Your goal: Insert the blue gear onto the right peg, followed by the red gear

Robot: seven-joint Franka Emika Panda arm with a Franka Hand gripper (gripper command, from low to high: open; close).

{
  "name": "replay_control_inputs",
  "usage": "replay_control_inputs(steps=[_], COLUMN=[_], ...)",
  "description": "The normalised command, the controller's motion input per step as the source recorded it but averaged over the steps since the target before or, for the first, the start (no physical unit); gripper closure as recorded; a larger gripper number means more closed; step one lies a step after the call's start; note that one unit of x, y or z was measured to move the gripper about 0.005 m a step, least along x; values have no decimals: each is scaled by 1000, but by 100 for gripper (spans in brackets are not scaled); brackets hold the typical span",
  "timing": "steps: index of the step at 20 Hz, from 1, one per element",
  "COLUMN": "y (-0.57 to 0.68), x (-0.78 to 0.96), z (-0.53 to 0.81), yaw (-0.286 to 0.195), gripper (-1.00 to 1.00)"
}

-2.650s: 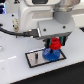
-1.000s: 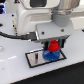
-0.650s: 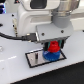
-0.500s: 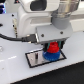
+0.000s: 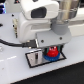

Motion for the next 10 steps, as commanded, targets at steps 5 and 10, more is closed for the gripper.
replay_control_inputs(steps=[5,10], y=[76,139], x=[6,29], z=[257,450], yaw=[0,0], gripper=[-100,-100])
